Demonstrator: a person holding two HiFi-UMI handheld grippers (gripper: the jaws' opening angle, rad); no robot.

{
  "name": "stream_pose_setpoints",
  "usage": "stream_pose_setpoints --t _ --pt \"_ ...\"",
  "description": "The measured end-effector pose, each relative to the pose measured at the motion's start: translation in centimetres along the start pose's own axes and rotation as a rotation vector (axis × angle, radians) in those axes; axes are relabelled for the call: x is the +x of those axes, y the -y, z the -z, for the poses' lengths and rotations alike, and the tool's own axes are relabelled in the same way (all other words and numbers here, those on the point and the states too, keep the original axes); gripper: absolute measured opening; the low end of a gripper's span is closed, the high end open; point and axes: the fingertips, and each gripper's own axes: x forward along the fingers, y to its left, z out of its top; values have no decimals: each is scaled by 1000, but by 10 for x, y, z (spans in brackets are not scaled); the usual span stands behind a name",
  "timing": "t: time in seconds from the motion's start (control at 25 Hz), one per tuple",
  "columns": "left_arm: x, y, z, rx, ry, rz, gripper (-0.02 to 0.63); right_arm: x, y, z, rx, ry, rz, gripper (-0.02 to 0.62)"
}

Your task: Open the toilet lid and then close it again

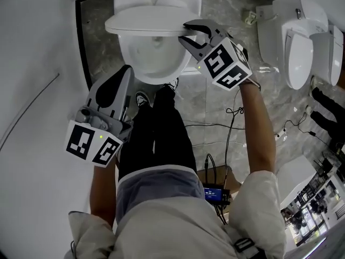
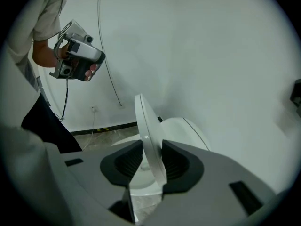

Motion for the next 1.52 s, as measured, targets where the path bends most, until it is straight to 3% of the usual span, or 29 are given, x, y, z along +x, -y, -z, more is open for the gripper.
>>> stream_pose_setpoints --t 0.96,1.2,1.52 --pt "4 17 69 -26 -112 30 6 -4 -73 58 -93 -35 31 133" --pt "-24 5 93 -24 -117 35 6 13 -111 62 -132 -48 59 137" --pt "-31 12 109 -24 -130 48 6 24 -143 77 -128 -72 19 143"
